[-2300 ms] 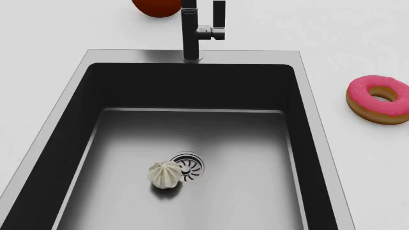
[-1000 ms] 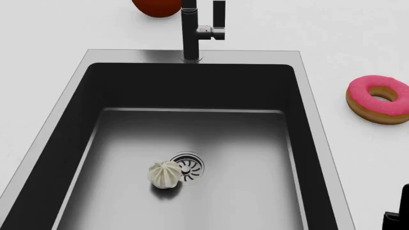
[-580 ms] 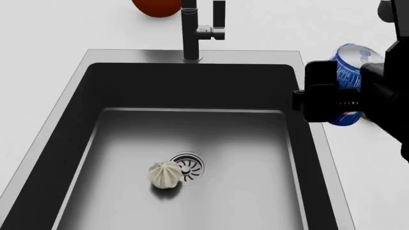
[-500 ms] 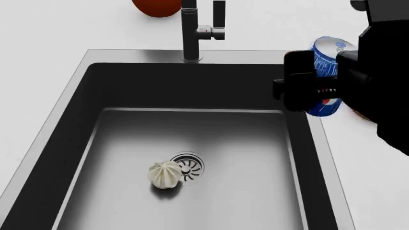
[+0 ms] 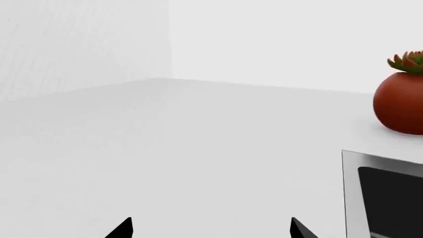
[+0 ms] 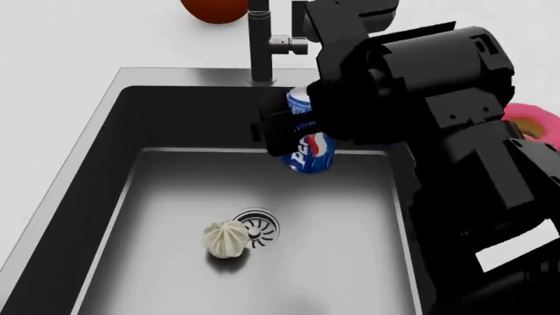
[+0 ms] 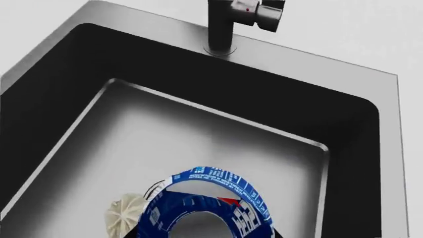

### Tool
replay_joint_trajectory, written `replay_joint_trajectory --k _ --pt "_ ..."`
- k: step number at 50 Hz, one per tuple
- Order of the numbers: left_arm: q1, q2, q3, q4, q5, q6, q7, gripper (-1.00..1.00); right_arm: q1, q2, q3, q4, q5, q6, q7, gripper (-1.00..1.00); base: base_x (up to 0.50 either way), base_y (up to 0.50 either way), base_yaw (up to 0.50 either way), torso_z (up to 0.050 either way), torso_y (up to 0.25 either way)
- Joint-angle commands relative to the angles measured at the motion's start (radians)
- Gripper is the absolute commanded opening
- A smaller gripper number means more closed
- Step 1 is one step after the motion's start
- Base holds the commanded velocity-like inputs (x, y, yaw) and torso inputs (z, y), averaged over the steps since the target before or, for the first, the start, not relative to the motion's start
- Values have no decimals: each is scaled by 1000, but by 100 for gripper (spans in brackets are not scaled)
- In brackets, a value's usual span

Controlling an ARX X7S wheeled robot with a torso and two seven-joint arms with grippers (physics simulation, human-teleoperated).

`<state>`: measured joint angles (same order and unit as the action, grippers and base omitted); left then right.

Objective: Pick the can from the counter and place it in the sink

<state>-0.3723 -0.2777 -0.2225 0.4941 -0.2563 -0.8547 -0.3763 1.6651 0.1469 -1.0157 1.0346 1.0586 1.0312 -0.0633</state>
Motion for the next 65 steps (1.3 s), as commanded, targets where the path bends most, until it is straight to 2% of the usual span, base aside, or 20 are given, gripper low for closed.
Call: replay_joint_trajectory --k 1,10,17,28,45,46,65 --pt "7 1 -3 5 -9 9 2 100 -31 -147 -225 205 -76 -163 -170 -100 0 0 0 0 0" --pt "16 4 0 -13 -6 32 -1 100 -110 -147 -389 191 99 -268 -85 -100 0 0 0 0 1" --pt "22 2 -2 -12 -8 31 -3 100 -162 -147 -442 202 163 -313 -82 -100 0 0 0 0 0" --pt "17 1 14 -27 -8 33 -4 100 -226 -147 -438 263 214 -374 -67 -100 0 0 0 0 0" --pt "14 -1 19 -42 -12 41 -6 100 -243 -147 -432 264 175 -352 -69 -100 0 0 0 0 1" --pt "15 -1 19 -43 -12 43 -6 100 -243 -147 -434 263 173 -346 -66 100 0 0 0 0 0" --pt "5 -4 28 -54 -17 49 -10 100 -180 -147 -404 272 148 -359 -61 100 0 0 0 0 0"
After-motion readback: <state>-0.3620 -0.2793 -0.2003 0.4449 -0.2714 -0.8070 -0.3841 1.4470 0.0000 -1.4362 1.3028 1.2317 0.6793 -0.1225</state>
